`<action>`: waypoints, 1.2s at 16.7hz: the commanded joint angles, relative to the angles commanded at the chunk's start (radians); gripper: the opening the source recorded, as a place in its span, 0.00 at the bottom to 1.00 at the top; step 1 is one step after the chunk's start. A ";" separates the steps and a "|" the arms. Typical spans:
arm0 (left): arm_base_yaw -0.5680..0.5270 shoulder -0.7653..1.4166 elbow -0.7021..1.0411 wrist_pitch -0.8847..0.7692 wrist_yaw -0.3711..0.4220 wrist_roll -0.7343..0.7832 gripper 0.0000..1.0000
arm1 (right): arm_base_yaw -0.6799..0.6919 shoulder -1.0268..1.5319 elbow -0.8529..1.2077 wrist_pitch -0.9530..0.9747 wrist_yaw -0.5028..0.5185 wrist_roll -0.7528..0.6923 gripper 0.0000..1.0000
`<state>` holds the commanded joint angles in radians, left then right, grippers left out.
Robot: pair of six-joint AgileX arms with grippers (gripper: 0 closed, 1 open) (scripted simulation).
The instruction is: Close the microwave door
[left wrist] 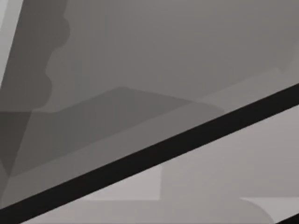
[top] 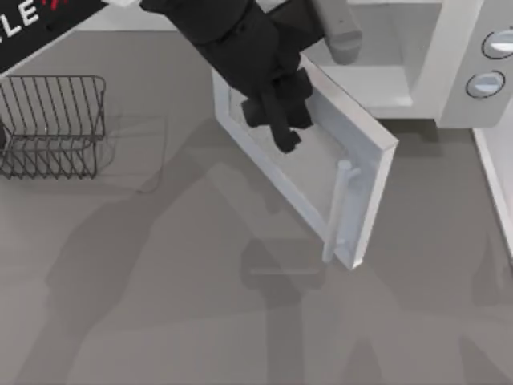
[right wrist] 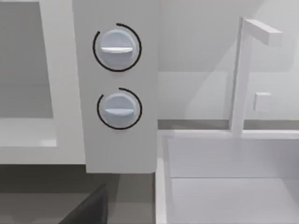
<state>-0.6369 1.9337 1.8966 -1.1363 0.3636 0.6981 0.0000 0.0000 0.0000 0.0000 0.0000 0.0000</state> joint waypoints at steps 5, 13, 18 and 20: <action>-0.014 0.014 0.020 0.001 -0.006 -0.015 0.00 | 0.000 0.000 0.000 0.000 0.000 0.000 1.00; -0.048 0.079 -0.001 -0.061 0.015 -0.034 0.00 | 0.000 0.000 0.000 0.000 0.000 0.000 1.00; -0.058 0.086 0.039 -0.049 -0.001 -0.054 0.00 | 0.000 0.000 0.000 0.000 0.000 0.000 1.00; -0.053 0.066 0.071 -0.018 -0.015 -0.054 0.00 | 0.000 0.000 0.000 0.000 0.000 0.000 1.00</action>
<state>-0.6902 1.9993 1.9681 -1.1548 0.3491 0.6445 0.0000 0.0000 0.0000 0.0000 0.0000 0.0000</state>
